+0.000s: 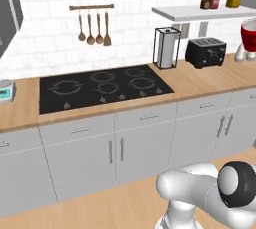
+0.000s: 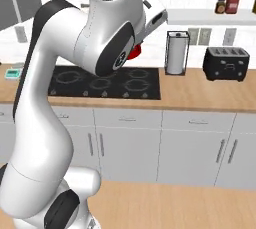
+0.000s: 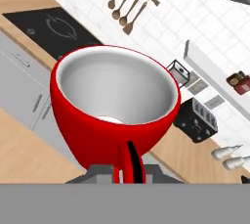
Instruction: Gather all objects into one cabinet and sort the glasses and bowls to opposite sides.
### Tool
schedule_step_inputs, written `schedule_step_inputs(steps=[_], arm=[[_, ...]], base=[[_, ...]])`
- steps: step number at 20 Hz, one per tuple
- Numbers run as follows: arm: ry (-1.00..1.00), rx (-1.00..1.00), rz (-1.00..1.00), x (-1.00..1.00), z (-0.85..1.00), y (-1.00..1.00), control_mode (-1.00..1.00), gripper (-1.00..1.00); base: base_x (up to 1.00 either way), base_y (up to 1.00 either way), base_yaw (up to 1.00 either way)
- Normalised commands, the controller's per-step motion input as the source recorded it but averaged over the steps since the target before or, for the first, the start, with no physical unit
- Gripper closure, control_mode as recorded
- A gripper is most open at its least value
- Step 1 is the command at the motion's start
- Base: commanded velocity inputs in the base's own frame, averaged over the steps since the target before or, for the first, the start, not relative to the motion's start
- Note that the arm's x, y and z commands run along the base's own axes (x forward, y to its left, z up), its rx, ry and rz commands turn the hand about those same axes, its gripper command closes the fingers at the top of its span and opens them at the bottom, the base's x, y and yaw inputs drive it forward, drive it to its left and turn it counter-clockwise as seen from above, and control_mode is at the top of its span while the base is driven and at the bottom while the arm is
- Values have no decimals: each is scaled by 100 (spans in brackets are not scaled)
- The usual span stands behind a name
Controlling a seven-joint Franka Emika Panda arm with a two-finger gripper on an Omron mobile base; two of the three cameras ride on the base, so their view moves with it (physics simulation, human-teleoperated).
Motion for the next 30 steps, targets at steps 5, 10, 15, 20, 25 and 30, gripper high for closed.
schedule_step_inputs(steps=[5,10,15,20,25,30], arm=[[0,0,0,0,0,0,100,100],[0,0,0,0,0,0,100,100],[0,0,0,0,0,0,100,100],[0,0,0,0,0,0,100,100],[0,0,0,0,0,0,100,100],[0,0,0,0,0,0,100,100]], base=[[-25,100,-12],[-30,100,-12],[-41,100,-11],[-42,100,-11],[-44,100,-11],[-45,100,-8]])
